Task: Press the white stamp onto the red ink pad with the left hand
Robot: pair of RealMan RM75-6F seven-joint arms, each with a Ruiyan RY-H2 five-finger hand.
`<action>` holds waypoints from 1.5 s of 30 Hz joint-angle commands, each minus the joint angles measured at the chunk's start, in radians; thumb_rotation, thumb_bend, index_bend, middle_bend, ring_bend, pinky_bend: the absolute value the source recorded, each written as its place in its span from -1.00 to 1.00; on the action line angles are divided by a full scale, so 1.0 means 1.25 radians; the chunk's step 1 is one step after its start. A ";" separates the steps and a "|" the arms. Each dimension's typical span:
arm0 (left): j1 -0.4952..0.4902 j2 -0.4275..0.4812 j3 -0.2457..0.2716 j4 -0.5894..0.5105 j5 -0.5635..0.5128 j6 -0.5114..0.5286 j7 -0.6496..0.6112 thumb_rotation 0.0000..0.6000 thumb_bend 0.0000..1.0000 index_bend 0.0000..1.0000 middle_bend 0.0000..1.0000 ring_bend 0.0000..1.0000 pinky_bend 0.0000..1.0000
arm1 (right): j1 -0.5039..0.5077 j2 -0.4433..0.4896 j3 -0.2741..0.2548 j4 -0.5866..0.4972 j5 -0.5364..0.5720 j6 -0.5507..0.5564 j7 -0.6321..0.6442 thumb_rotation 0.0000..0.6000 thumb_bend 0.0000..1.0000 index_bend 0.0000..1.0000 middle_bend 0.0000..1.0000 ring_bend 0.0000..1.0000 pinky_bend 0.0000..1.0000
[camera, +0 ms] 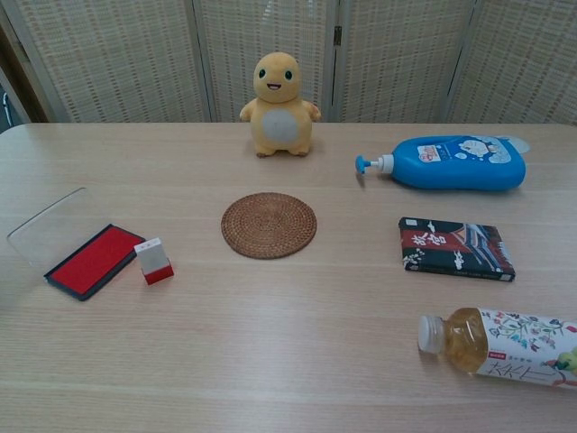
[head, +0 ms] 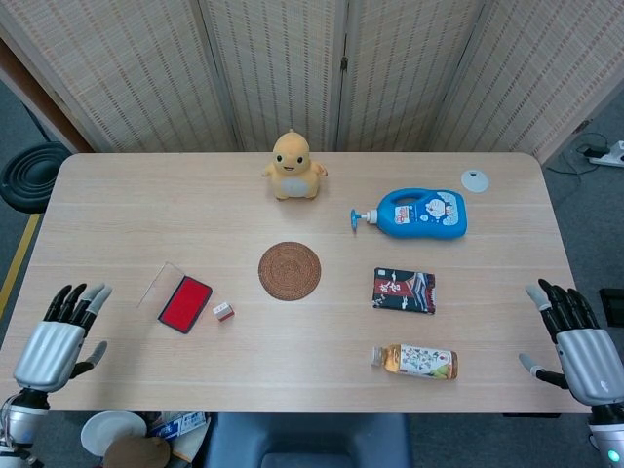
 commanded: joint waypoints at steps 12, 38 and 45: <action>-0.256 -0.028 -0.058 -0.038 -0.034 -0.336 0.139 1.00 -0.34 -0.89 -1.00 -1.00 -1.00 | 0.010 0.002 0.006 0.010 0.015 -0.015 0.018 1.00 -0.63 -1.00 -1.00 -1.00 -1.00; -0.461 -0.162 -0.023 0.137 -0.004 -0.531 0.053 1.00 -0.34 -0.67 -1.00 -1.00 -1.00 | 0.006 0.008 0.010 0.012 0.024 -0.006 0.034 1.00 -0.63 -1.00 -1.00 -1.00 -1.00; -0.499 -0.201 0.007 0.231 0.040 -0.541 -0.030 1.00 -0.34 -0.64 -1.00 -1.00 -1.00 | 0.009 0.007 0.014 0.012 0.035 -0.014 0.034 1.00 -0.63 -1.00 -1.00 -1.00 -1.00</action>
